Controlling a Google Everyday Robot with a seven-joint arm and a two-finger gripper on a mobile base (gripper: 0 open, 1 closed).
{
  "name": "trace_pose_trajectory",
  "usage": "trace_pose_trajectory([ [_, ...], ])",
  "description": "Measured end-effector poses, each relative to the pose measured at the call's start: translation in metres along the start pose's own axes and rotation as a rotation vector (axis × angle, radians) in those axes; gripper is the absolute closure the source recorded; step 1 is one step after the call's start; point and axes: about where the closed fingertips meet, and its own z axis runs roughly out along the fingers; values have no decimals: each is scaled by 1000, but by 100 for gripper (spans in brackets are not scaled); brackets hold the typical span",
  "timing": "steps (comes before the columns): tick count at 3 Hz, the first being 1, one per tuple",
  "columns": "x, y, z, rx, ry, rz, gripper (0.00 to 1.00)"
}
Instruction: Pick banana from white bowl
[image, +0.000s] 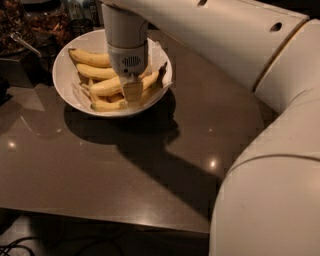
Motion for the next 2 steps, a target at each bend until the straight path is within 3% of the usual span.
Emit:
trace_pose_trajectory([
  [1,1,1,7,-9,-2,-2,58],
  [2,4,2,15,-17,-8,-1,76],
])
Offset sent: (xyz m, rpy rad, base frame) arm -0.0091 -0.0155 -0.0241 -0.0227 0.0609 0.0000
